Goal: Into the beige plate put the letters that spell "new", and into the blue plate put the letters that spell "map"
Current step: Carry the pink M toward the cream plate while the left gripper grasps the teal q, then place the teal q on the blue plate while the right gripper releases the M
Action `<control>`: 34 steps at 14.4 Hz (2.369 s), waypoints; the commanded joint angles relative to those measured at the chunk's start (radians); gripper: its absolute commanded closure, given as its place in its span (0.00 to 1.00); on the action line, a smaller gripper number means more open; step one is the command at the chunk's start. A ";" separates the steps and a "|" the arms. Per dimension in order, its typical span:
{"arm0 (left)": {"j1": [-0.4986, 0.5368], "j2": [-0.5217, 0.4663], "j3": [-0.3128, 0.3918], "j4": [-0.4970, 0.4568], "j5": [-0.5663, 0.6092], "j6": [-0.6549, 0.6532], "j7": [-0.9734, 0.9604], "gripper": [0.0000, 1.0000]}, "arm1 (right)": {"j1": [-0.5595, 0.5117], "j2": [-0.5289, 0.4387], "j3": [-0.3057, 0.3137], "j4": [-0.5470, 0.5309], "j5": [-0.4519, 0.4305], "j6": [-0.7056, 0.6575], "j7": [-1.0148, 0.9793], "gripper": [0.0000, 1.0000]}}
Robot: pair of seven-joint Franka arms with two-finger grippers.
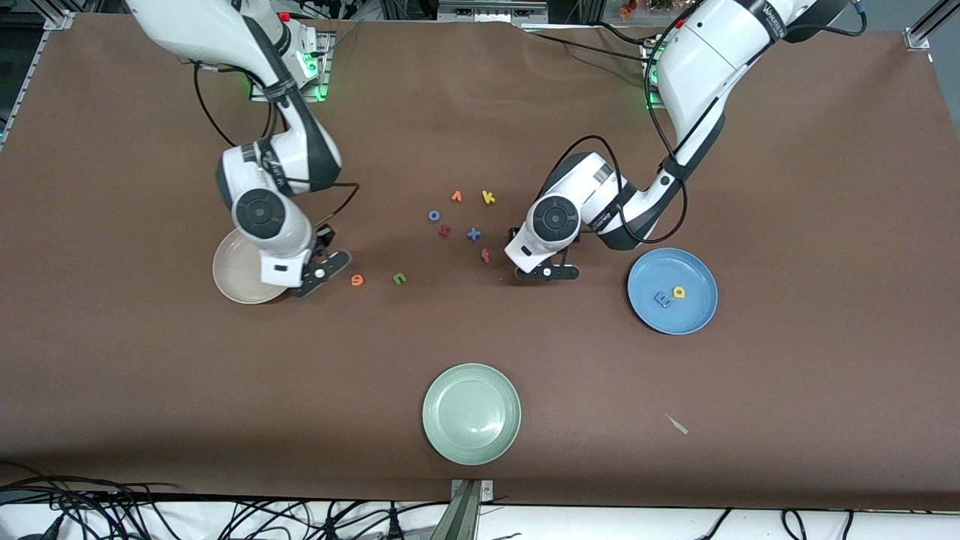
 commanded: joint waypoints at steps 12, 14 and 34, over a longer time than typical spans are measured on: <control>-0.007 0.051 0.004 0.016 0.080 0.056 -0.001 0.67 | -0.064 0.012 -0.034 0.047 0.105 -0.024 0.187 0.00; -0.007 0.057 0.005 0.020 0.081 0.058 -0.001 0.69 | -0.062 0.016 0.012 0.067 0.105 -0.024 0.292 0.00; 0.356 0.014 0.008 0.194 0.168 -0.360 0.600 0.92 | -0.016 0.122 0.157 -0.024 0.105 0.323 0.660 0.08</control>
